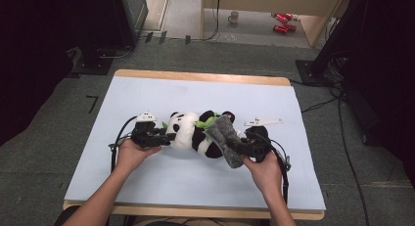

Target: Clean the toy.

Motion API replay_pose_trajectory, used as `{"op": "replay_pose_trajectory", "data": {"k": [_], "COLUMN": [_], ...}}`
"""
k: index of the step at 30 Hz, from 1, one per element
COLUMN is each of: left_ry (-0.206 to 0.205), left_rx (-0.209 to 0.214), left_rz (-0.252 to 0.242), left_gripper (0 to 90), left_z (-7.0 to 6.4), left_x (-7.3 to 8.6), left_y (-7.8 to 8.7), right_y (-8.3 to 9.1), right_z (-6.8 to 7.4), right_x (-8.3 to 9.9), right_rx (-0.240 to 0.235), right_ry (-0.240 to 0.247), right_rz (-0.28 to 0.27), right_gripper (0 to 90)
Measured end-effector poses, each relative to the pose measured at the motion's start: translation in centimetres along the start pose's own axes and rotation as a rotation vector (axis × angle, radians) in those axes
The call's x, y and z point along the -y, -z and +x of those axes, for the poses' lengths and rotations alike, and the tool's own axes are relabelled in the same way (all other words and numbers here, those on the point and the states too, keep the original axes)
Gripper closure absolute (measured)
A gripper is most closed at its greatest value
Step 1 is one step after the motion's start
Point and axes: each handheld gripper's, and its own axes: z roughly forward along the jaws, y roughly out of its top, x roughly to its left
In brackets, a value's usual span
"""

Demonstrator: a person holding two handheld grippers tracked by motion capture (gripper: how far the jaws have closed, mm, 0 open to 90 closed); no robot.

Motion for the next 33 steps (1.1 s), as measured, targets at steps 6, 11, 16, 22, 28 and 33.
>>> {"op": "replay_pose_trajectory", "data": {"k": [6,11,16,22,28,33], "left_ry": [-0.002,0.005,0.0,0.071,0.127,0.073], "left_rx": [0.001,0.01,0.01,0.064,0.072,0.041], "left_rz": [0.002,0.0,-0.006,-0.009,-0.003,0.021], "left_gripper": [61.9,61.9,64.6,69.5,69.6,68.8], "left_z": [0.1,0.2,0.1,0.4,-0.3,-1.7], "left_x": [0.0,0.0,-0.3,-0.4,-0.5,-0.2], "left_y": [0.0,0.0,0.2,0.4,0.4,0.6], "right_y": [-1.7,-2.4,-1.6,1.0,2.8,2.1], "right_z": [-1.2,-2.4,-3.2,-2.6,-1.5,0.1], "right_x": [1.1,1.6,1.3,0.0,-1.1,-1.4], "right_rx": [0.054,0.068,0.061,0.038,0.01,-0.009], "right_ry": [-0.011,-0.041,-0.075,-0.064,-0.038,0.016], "right_rz": [0.067,0.093,0.073,-0.019,-0.076,-0.046], "right_gripper": [79.2,78.9,79.2,79.1,79.1,79.1]}}
